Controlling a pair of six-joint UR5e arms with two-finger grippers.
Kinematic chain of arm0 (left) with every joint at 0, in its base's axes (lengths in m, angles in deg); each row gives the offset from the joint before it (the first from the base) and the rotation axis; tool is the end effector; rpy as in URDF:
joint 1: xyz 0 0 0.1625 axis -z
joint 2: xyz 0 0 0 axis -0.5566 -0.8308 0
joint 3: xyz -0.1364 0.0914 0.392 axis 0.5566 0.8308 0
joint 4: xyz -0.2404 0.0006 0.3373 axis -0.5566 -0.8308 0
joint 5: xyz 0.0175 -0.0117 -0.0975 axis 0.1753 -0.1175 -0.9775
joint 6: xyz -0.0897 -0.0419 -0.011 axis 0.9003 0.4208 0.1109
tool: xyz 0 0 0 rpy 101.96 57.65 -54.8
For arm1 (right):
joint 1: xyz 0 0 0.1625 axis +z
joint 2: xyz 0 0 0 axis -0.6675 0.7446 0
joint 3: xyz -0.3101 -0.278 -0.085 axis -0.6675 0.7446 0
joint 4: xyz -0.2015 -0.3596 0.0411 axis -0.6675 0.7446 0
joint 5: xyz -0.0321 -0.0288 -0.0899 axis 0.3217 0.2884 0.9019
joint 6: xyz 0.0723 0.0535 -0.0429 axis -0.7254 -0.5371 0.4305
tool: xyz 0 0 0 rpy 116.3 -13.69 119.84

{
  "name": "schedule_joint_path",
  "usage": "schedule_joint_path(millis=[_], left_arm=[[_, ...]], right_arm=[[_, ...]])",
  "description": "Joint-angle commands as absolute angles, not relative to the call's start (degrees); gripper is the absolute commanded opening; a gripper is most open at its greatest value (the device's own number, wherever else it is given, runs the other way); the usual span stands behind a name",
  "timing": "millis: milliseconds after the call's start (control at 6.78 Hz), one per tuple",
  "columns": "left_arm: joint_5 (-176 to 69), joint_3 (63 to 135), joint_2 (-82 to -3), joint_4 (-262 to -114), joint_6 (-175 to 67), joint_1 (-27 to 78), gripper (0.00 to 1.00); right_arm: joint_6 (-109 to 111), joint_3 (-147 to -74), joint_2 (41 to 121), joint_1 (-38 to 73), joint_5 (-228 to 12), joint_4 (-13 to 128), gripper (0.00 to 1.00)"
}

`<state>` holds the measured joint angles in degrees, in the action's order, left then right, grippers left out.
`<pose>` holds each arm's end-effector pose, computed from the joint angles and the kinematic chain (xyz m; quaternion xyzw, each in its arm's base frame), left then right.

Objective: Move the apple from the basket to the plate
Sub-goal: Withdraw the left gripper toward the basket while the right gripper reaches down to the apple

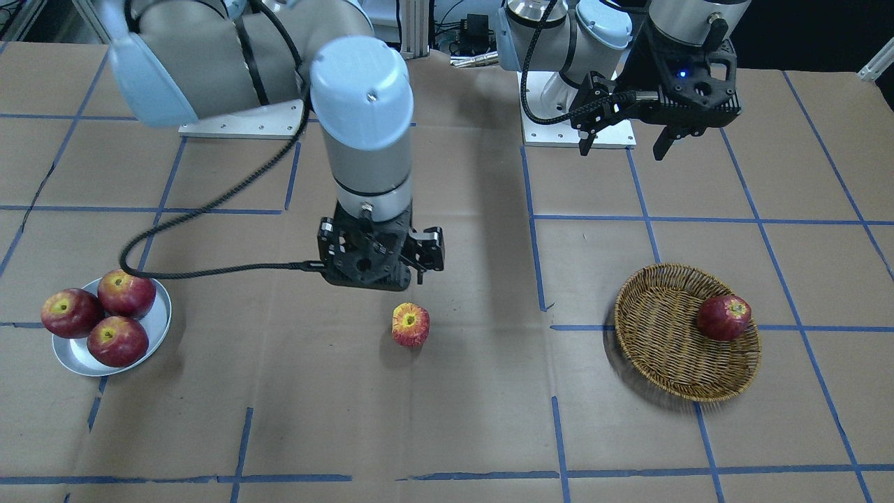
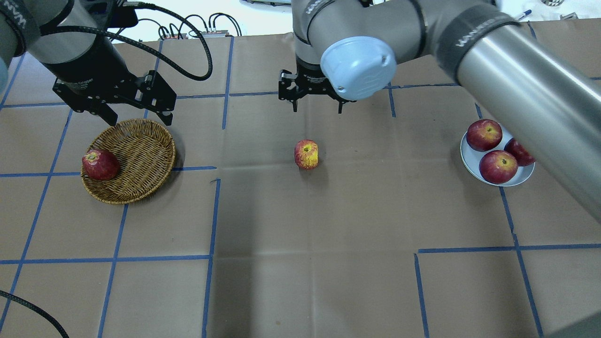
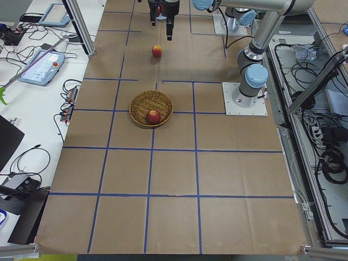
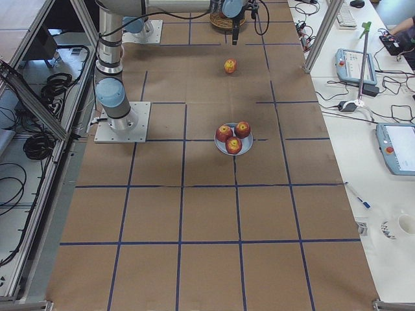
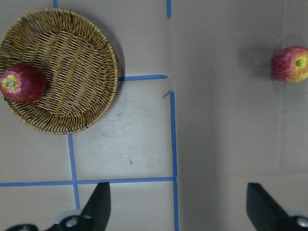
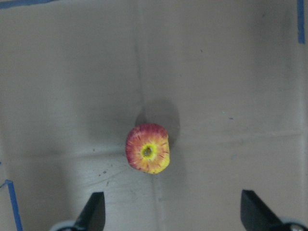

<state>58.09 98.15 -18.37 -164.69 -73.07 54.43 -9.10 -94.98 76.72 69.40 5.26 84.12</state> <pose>-0.1195 -0.4641 0.5168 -0.0236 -0.9997 0.0086 0.0013 0.3644 -0.5706 0.3681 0.0466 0.9988 -0.0131 0.0018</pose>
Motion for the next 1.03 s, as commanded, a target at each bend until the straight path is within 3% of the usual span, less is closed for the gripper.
schedule_joint_path(millis=[0,443,885], left_arm=[[58.29,100.30,-17.64,-164.76,-73.36,54.94,0.99],[58.20,101.63,-17.80,-164.50,-73.19,58.18,0.99],[58.38,101.90,-17.37,-164.24,-73.28,59.25,0.99]], right_arm=[[-9.47,-95.92,70.96,70.89,5.45,87.99,1.00],[-7.71,-106.29,70.95,70.19,6.77,102.82,1.00],[-7.79,-110.52,68.40,70.54,6.59,111.08,1.00]])
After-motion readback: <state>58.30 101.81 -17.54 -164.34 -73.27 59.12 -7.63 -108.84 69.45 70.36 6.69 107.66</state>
